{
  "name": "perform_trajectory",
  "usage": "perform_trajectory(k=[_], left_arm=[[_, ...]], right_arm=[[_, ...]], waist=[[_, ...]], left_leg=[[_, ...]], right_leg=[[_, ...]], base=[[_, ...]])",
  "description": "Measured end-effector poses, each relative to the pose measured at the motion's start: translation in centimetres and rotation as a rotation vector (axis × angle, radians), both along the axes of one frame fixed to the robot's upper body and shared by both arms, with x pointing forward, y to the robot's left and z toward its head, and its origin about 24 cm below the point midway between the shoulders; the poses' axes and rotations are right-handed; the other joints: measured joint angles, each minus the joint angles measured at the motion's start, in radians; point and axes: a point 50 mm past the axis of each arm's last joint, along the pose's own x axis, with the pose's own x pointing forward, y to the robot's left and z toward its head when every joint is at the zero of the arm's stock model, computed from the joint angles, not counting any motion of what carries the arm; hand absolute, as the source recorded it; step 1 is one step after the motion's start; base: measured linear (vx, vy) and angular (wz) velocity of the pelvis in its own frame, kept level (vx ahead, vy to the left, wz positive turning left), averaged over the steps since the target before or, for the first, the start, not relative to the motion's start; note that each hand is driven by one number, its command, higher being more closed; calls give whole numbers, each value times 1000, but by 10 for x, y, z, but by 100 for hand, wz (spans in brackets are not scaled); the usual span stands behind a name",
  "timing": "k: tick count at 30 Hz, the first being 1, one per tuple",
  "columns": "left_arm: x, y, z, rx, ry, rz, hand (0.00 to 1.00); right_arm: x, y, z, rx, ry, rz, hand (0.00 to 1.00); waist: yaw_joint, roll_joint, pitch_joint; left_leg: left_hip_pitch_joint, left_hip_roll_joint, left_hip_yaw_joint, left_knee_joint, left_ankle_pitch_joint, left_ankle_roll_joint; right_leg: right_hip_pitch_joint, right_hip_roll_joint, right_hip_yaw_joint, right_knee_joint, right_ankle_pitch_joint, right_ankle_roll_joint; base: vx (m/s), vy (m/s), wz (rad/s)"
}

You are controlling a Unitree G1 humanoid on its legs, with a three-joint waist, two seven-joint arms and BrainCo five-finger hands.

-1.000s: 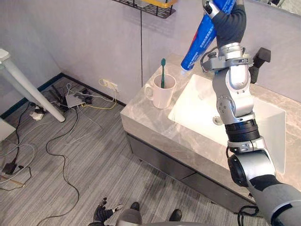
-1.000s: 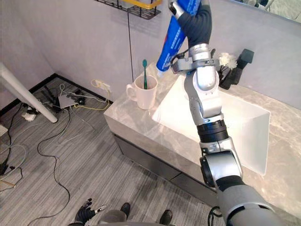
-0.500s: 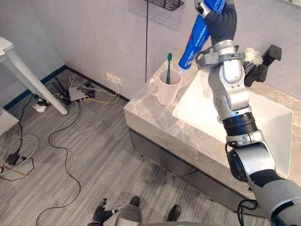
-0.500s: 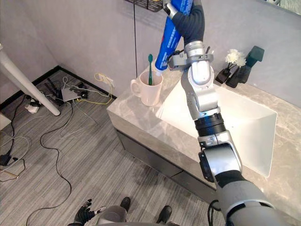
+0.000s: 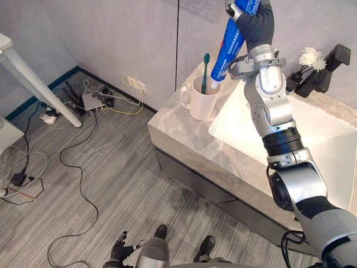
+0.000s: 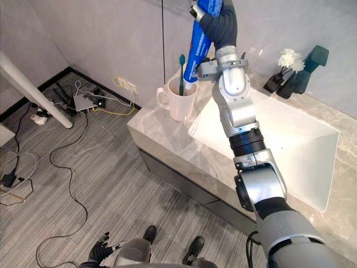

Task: Organize washtable

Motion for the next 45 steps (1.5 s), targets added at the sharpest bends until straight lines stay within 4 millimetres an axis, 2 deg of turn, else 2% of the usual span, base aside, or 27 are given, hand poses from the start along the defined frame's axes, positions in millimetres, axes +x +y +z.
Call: perform_trajectory(k=[20, 28, 38, 39, 45], left_arm=[[0, -1, 0, 4, 3, -20, 0], [0, -1, 0, 5, 3, -23, 0], [1, -1, 0, 5, 3, -24, 0], [2, -1, 1, 6, -3, -25, 0], [2, -1, 1, 6, -2, -25, 0]], right_arm=[[8, -3, -18, -30, 71, -27, 100], [11, -7, -47, -48, 159, -47, 100], [11, -6, -49, -52, 162, -46, 100], [11, -6, -49, -52, 163, -46, 0], [11, -7, -50, -53, 166, -48, 0]], waist=[[-2, 7, 15], [0, 7, 15], [-1, 7, 15], [-1, 7, 15], [-2, 7, 15]], left_leg=[[-4, -3, 2, 11, -2, 1], [-4, -4, 1, 11, -3, 2], [-4, -4, 1, 13, -3, 2], [-4, -4, 1, 13, -3, 2], [-3, -5, 1, 13, -3, 2]], right_leg=[[-1, -3, 3, 0, 0, 0], [-1, -3, 3, 0, 0, 0], [0, -3, 3, 0, 0, 0], [0, -3, 3, 0, 0, 0], [1, -4, 3, 0, 0, 0]], base=[[0, 0, 0], [0, 0, 0], [0, 0, 0], [0, 0, 0], [0, 0, 0]])
